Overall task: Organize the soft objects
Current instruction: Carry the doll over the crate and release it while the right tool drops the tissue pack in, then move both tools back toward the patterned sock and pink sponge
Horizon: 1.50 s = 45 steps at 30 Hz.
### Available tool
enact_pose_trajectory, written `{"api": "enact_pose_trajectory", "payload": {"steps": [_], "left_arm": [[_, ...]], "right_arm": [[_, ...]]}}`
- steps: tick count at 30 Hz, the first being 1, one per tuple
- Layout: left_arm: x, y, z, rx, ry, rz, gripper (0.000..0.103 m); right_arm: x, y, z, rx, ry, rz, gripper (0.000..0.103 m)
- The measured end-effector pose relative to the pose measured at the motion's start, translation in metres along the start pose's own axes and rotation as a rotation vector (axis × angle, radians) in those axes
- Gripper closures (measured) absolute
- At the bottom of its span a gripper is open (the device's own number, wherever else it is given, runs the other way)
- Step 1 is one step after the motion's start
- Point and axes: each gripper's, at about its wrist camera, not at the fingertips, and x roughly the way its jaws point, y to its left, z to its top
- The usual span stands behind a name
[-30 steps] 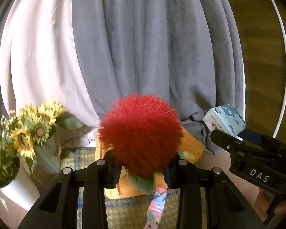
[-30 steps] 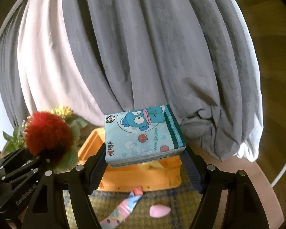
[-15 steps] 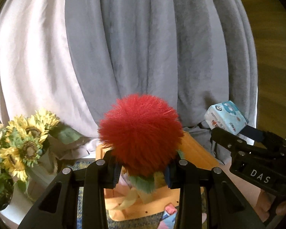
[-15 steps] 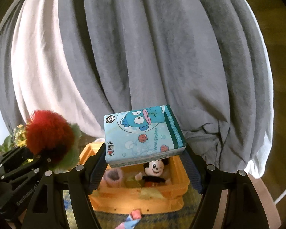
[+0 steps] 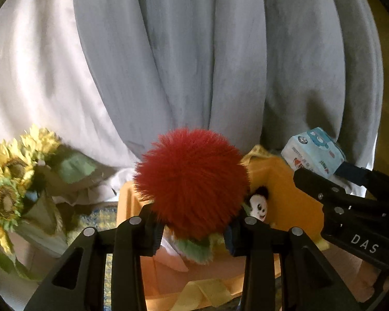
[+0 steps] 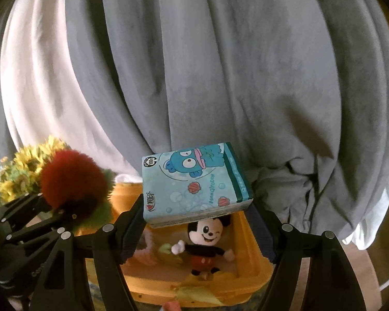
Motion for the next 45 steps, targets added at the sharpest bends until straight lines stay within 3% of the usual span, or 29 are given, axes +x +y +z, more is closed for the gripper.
{"api": "enact_pose_trajectory", "payload": {"steps": [9,15,19,21,25,30,45], "left_arm": [[0.034,-0.001,-0.011,0.014,0.077,0.006,0.062],[0.046,-0.001,-0.018,0.026,0.094,-0.002,0.045],[0.047,0.000,-0.017,0.030,0.099,0.007,0.030],[0.044,-0.001,-0.017,0.027,0.100,0.009,0.029],[0.033,-0.005,-0.017,0.034,0.083,0.029,0.023],[0.009,-0.009,-0.014,0.018,0.062,0.046,0.022],[-0.074,-0.025,-0.020,0.026,-0.024,0.062,0.018]], "right_arm": [[0.038,-0.006,-0.016,-0.002,0.102,0.010,0.028],[0.058,-0.007,-0.023,0.004,0.141,0.027,0.027],[0.062,-0.013,-0.023,0.030,0.146,0.023,0.020],[0.061,-0.015,-0.023,0.041,0.146,0.016,0.020],[0.051,-0.016,-0.023,0.028,0.123,-0.010,0.020],[0.026,-0.018,-0.021,0.032,0.077,-0.047,0.020],[-0.047,-0.019,-0.029,0.035,-0.001,-0.032,0.020]]}}
